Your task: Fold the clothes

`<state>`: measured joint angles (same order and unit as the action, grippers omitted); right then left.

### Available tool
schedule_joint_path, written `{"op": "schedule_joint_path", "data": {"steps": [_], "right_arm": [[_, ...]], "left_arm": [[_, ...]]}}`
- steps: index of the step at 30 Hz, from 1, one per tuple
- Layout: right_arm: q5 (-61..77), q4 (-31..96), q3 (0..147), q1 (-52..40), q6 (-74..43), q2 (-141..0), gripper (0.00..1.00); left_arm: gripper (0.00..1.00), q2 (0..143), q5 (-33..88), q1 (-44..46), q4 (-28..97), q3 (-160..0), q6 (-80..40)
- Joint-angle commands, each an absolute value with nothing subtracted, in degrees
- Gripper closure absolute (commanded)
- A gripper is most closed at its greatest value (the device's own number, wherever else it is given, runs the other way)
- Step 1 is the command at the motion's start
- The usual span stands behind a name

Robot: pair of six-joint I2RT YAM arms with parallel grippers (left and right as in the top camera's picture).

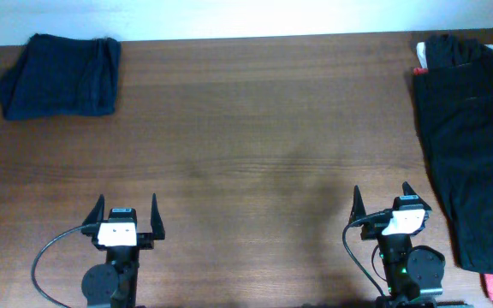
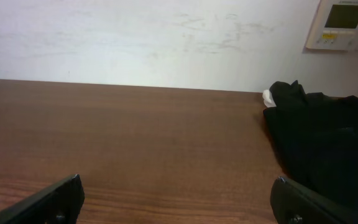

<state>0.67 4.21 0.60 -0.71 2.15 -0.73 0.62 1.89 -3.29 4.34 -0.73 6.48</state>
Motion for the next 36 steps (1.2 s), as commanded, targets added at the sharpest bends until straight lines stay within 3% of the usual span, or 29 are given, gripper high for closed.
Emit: {"op": "schedule_joint_path", "data": {"steps": [1,12,16,19,25,30,36], "right_arm": [[0.8,4.5,0.3,-0.4,2.3,-0.5,0.01],[1.9,4.5,0.3,-0.4,0.6,-0.5,0.01],[19.3,2.9,0.3,-0.4,-25.5,-0.5,0.01],[21.9,2.7,0.3,-0.4,-33.7,-0.5,0.01],[23.1,-6.5,0.4,-0.4,-31.3,-0.5,0.02],[8.1,-8.2,5.0,-0.3,-23.0,-2.2,0.01],[-5.4,-8.2,20.4,-0.3,-11.0,-24.8,0.01]], "left_arm": [[0.01,0.7,1.9,-3.2,4.6,-0.5,7.4],[0.01,0.7,1.9,-3.2,4.6,-0.5,7.4],[0.01,0.7,1.9,-3.2,4.6,-0.5,7.4],[0.01,0.7,1.9,-3.2,4.6,-0.5,7.4],[0.01,0.7,1.9,-3.2,4.6,-0.5,7.4],[0.01,0.7,1.9,-3.2,4.6,-0.5,7.4],[0.01,0.7,1.9,-3.2,4.6,-0.5,7.4]]}}
